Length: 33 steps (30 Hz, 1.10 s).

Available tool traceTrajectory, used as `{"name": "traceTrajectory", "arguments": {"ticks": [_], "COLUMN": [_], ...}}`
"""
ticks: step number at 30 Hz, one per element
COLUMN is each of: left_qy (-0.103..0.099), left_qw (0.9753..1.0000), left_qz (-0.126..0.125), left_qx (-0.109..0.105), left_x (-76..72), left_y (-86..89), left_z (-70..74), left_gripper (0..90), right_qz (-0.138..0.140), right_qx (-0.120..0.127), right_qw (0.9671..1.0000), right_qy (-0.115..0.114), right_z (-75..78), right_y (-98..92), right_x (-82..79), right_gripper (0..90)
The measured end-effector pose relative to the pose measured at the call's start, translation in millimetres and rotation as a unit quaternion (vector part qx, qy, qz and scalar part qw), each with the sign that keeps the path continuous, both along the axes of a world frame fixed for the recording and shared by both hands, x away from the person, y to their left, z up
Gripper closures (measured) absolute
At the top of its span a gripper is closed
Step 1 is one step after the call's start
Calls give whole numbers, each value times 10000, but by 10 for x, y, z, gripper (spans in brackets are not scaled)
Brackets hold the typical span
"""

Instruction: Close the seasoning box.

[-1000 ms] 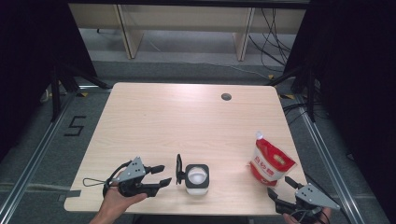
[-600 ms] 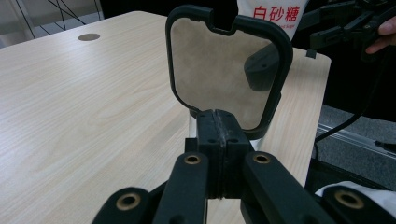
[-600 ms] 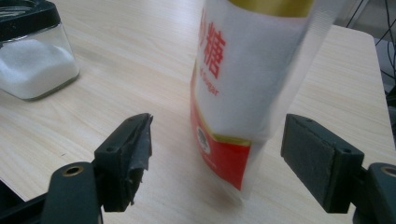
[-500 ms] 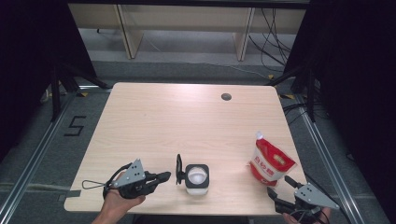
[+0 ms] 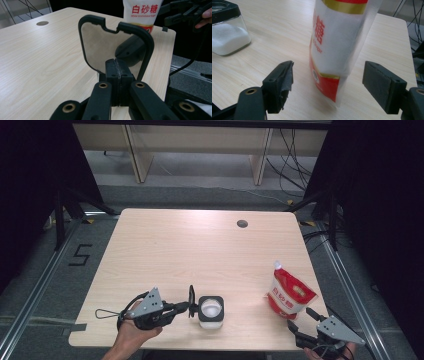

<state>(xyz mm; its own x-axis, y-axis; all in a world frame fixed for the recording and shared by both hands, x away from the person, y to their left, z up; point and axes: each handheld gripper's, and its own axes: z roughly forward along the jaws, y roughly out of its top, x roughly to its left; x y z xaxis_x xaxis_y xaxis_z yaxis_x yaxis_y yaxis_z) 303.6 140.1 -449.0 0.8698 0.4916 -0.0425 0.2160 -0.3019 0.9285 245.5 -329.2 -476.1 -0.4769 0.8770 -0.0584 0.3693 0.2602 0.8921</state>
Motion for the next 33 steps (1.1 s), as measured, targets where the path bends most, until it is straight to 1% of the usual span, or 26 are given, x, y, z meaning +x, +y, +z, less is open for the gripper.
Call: {"name": "traceTrajectory", "arguments": {"ticks": [1, 2, 3, 4, 5, 6, 8, 10, 11, 12, 13, 14, 15, 18, 20, 21, 22, 23, 24, 25, 26, 27, 28, 30, 31, 33], "left_qy": [-5, -15, 5, 28, -41, -38, -56, -60, -68, -80, -120, -38, -68, -86, -38, -81, -69, -31, -61, -58, -57, -32, 6, -35, -14, 26], "left_qw": [10000, 10000, 10000, 9999, 10000, 10000, 10000, 10000, 10000, 10000, 9999, 10000, 9999, 9998, 9998, 9997, 9997, 9998, 9998, 9997, 9997, 9997, 9997, 9996, 9996, 9997], "left_qz": [41, 38, 61, 69, 51, 69, 62, 36, -16, -10, -57, -19, -94, -144, -156, -210, -195, -173, -197, -227, -214, -212, -224, -250, -266, -222], "left_qx": [5, 7, -11, -93, -50, -40, -21, -33, -67, -3, 15, -9, -36, 62, 73, 54, 108, 87, 84, 53, 98, 110, 71, 144, 92, 126], "left_x": [-2, 5, 9, 17, 26, 29, 37, 42, 51, 49, 56, 44, 53, 49, 45, 54, 51, 47, 52, 56, 54, 54, 54, 56, 58, 45], "left_y": [-9, -11, -12, -18, -15, -17, -31, -56, -74, -84, -101, -122, -143, -196, -230, -243, -249, -258, -266, -274, -277, -283, -293, -302, -313, -325], "left_z": [6, 12, 18, 20, 37, 49, 68, 80, 79, 88, 92, 92, 91, 90, 78, 73, 77, 72, 71, 64, 64, 58, 47, 44, 35, 32], "left_gripper": [891, 891, 891, 891, 891, 891, 891, 891, 891, 891, 891, 890, 890, 888, 887, 886, 885, 883, 882, 882, 881, 881, 880, 878, 878, 877], "right_qz": [22, 14, -3, 0, -9, -21, 18, 39, -26, -14, -13, -33, -52, -45, -31, -28, -21, -16, -16, 19, -6, 3, -18, 11, 25, 2], "right_qx": [-14, -81, -58, -68, -57, -10, 0, -18, -64, 2, -50, -50, -9, -4, -43, -46, -64, -29, -14, -74, -21, -59, -23, -9, -21, -7], "right_qw": [10000, 9998, 9999, 9998, 9999, 10000, 10000, 10000, 10000, 10000, 9999, 9999, 10000, 10000, 9999, 9999, 9999, 9999, 9999, 9998, 9999, 9999, 10000, 10000, 9999, 10000], "right_qy": [-16, -165, -147, -163, -144, -54, 8, -1, -64, -22, -118, -108, -60, -89, -122, -123, -130, -138, -113, -178, -109, -126, -88, -91, -97, -79], "right_z": [-1, -4, -3, -2, -1, 0, 0, 1, 3, 0, 1, 2, 3, 6, 4, 5, 5, 4, 7, 4, 5, 2, 5, 4, 4, 3], "right_y": [-5, -15, -13, -15, -12, -3, 1, -2, -7, -1, -10, -13, -13, -17, -22, -22, -23, -19, -17, -21, -14, -18, -11, -7, -8, -4], "right_x": [4, 18, 15, 16, 13, 3, 1, 4, 2, 1, 10, 6, 1, 4, 8, 7, 8, 8, 5, 14, 7, 10, 3, 6, 8, 3], "right_gripper": [257, 257, 256, 256, 256, 256, 256, 256, 256, 256, 256, 256, 256, 256, 256, 257, 257, 256, 256, 256, 256, 256, 257, 256, 256, 256]}}
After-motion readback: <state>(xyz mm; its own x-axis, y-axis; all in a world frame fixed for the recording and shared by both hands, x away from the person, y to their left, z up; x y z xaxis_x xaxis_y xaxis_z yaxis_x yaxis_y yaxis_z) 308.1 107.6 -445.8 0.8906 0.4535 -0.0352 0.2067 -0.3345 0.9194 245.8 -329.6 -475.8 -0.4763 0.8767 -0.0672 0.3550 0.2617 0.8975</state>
